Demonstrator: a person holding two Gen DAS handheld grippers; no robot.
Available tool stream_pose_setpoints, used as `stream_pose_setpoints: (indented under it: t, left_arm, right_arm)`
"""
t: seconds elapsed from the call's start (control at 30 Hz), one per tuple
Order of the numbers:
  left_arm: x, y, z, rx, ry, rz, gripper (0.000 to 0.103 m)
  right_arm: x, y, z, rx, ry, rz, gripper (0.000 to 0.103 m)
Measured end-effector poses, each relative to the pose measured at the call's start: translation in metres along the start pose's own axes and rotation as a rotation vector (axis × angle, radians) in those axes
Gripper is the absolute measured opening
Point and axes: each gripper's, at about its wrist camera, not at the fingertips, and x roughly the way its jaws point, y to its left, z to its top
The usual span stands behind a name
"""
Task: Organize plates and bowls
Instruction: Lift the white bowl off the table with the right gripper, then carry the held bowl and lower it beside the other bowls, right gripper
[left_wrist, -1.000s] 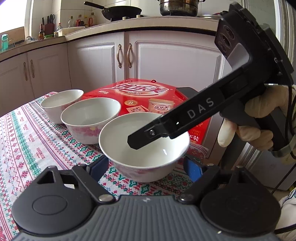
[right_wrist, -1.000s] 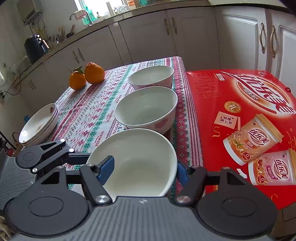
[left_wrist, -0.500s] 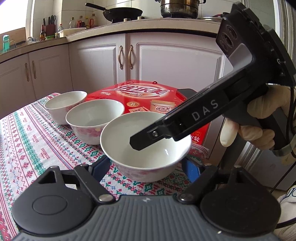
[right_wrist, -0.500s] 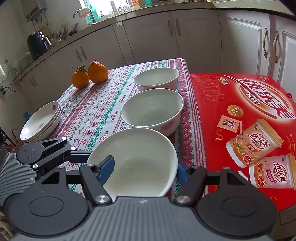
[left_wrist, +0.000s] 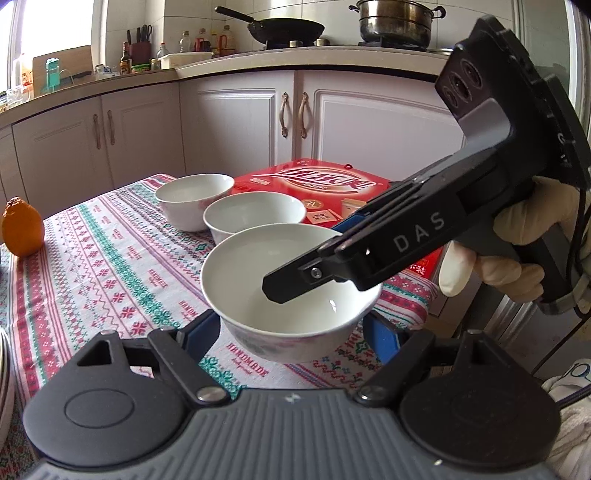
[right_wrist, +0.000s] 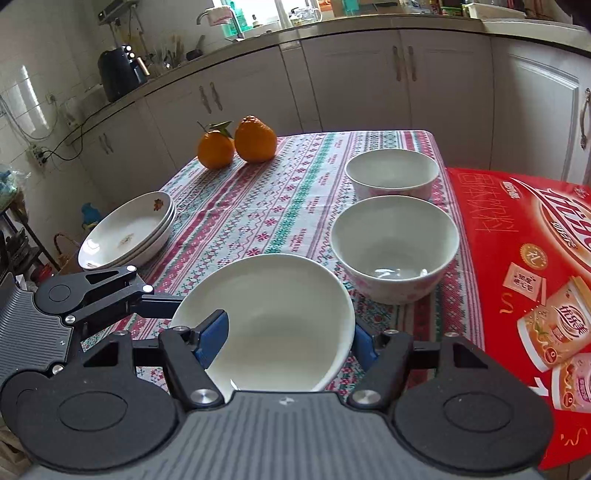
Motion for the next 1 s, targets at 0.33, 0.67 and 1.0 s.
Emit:
stream_pose_setpoints:
  t: [0.33,0.67,1.0]
  left_arm:
    - [-0.024,0.029,-0.013,-0.053,0.008,0.073,0.084]
    - [-0.031,0.056,-0.021,-0.094,0.021,0.121,0.084]
    - [-0.029,0.076,-0.025,-0.119,0.028,0.134,0.084]
  right_arm:
    - [0.031,0.036,0.015,-0.090,0.029,0.070,0.074]
    - [0.064,0.059,0.030,-0.134,0.055,0.114,0.074]
    - [0.085,0.066,0.042,-0.148,0.072,0.118,0.075]
